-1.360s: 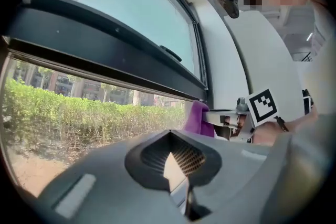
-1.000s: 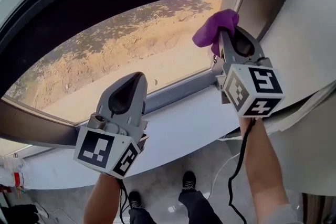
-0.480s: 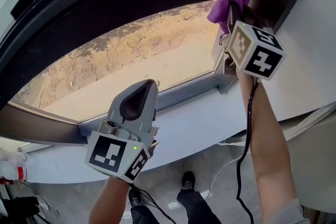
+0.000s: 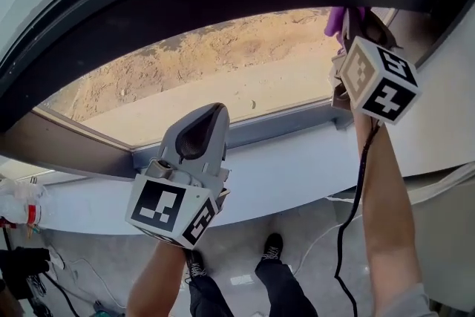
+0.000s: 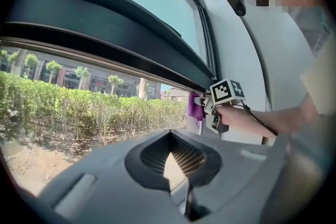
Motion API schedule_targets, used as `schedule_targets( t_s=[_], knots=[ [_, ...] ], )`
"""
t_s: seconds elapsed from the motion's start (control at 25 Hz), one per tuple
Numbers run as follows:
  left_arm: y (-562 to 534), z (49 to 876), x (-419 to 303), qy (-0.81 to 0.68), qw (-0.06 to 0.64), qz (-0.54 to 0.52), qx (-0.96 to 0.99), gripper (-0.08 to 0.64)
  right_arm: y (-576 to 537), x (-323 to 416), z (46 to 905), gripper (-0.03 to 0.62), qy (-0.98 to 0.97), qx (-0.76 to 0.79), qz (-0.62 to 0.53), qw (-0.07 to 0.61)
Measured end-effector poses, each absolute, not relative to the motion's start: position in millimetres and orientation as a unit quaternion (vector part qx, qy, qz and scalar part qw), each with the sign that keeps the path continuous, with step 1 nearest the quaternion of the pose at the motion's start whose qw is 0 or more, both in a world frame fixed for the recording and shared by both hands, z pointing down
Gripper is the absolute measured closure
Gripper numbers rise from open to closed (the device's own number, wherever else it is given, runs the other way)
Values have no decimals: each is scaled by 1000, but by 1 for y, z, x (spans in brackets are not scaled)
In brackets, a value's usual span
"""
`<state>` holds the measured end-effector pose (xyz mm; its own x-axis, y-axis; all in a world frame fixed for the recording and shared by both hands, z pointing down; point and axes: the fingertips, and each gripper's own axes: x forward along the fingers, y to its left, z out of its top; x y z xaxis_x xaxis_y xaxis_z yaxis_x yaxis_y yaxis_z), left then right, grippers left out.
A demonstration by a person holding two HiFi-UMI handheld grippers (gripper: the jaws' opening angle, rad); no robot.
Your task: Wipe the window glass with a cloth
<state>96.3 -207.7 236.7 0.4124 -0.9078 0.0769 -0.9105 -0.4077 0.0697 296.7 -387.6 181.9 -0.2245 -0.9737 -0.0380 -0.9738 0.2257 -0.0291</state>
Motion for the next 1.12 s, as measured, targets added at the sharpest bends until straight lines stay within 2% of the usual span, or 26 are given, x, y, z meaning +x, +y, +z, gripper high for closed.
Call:
schedule_targets(
  t_s=[1.12],
  knots=[
    [-107,231,-129,-628,65,25,775,560,-272,8,192,529,869,-493,-21,23]
  ],
)
